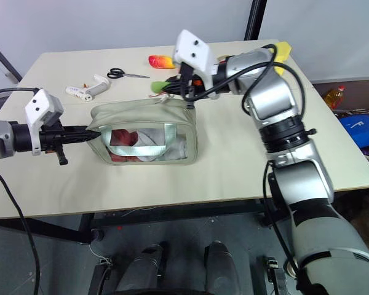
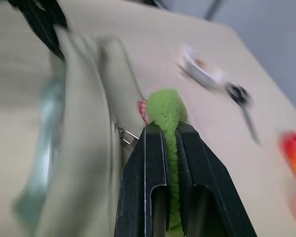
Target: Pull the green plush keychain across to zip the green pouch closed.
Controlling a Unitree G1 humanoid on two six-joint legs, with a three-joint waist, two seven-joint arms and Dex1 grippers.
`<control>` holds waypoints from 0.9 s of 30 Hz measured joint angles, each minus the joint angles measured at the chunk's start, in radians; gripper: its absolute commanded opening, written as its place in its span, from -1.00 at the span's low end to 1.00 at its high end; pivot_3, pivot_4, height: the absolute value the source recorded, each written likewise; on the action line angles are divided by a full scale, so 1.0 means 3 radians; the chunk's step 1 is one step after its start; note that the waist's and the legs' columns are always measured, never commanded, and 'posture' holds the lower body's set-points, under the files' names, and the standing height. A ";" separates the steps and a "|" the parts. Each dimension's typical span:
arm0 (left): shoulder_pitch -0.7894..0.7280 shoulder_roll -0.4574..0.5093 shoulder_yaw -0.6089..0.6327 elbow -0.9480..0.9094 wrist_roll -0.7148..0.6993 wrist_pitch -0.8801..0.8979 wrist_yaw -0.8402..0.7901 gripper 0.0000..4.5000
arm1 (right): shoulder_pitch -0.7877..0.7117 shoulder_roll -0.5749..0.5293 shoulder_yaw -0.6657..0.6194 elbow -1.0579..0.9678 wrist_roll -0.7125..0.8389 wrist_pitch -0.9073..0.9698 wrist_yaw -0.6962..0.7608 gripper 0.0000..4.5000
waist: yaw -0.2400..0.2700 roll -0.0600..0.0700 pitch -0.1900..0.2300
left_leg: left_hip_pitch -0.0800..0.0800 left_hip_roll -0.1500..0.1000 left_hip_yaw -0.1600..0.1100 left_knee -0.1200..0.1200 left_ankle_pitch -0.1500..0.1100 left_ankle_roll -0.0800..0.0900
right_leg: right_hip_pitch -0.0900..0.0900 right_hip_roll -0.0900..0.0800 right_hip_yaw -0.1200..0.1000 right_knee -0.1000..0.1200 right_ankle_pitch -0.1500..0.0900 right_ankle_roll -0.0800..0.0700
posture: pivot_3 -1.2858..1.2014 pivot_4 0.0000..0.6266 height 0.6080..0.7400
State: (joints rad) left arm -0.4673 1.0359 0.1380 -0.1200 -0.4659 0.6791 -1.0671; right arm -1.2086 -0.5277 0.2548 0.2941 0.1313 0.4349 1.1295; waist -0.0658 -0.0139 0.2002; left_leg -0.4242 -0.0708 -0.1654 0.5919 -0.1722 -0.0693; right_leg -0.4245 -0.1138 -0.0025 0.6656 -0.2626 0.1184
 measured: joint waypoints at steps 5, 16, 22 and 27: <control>-0.0001 -0.0002 -0.0011 -0.0001 -0.0004 -0.0027 -0.0003 -1.00 | 0.0089 -0.0317 -0.0003 -0.0012 -0.0099 -0.0014 0.0003 -0.98 | -0.0013 0.0000 0.0000 | -0.0001 0.0000 0.0001 0.0000 0.0000 0.0000 | 0.0000 0.0000 0.0000 0.0000 0.0000 0.0000 | 0.03 -0.52 1.00; 0.0015 -0.0003 -0.0039 -0.0063 -0.0007 -0.0045 -0.0023 -1.00 | 0.0939 -0.0583 -0.0011 -0.0048 -0.0129 0.0129 -0.0151 -0.98 | -0.0007 0.0000 0.0000 | -0.0001 0.0000 0.0002 0.0002 0.0000 0.0000 | 0.0001 -0.0002 0.0000 0.0000 0.0000 0.0000 | 0.03 -0.52 1.00; 0.0007 -0.0001 -0.0061 -0.0047 0.0000 -0.0048 -0.0040 -1.00 | 0.1361 -0.0114 -0.0065 -0.0184 -0.0113 0.0403 -0.0531 -0.98 | -0.0013 -0.0001 -0.0001 | 0.0012 0.0001 0.0002 0.0000 0.0000 0.0001 | 0.0014 -0.0001 0.0000 0.0000 0.0000 0.0000 | 0.03 -0.52 1.00; 0.0007 0.0008 -0.0063 -0.0032 0.0016 -0.0049 -0.0037 -1.00 | 0.1372 0.0119 -0.0154 -0.0227 -0.0077 0.0666 -0.0747 -0.98 | -0.0015 -0.0001 -0.0001 | 0.0016 0.0001 0.0002 -0.0001 0.0000 0.0000 | 0.0017 -0.0001 0.0001 -0.0001 0.0000 0.0000 | 0.03 -0.52 1.00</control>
State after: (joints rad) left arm -0.4653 1.0382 0.1193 -0.1297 -0.4612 0.6644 -1.0782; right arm -0.7970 -0.4921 0.2086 0.2261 0.1081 0.6347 0.9054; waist -0.0703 -0.0141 0.1999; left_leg -0.4193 -0.0704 -0.1649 0.5918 -0.1723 -0.0692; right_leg -0.4195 -0.1139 -0.0024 0.6655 -0.2626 0.1183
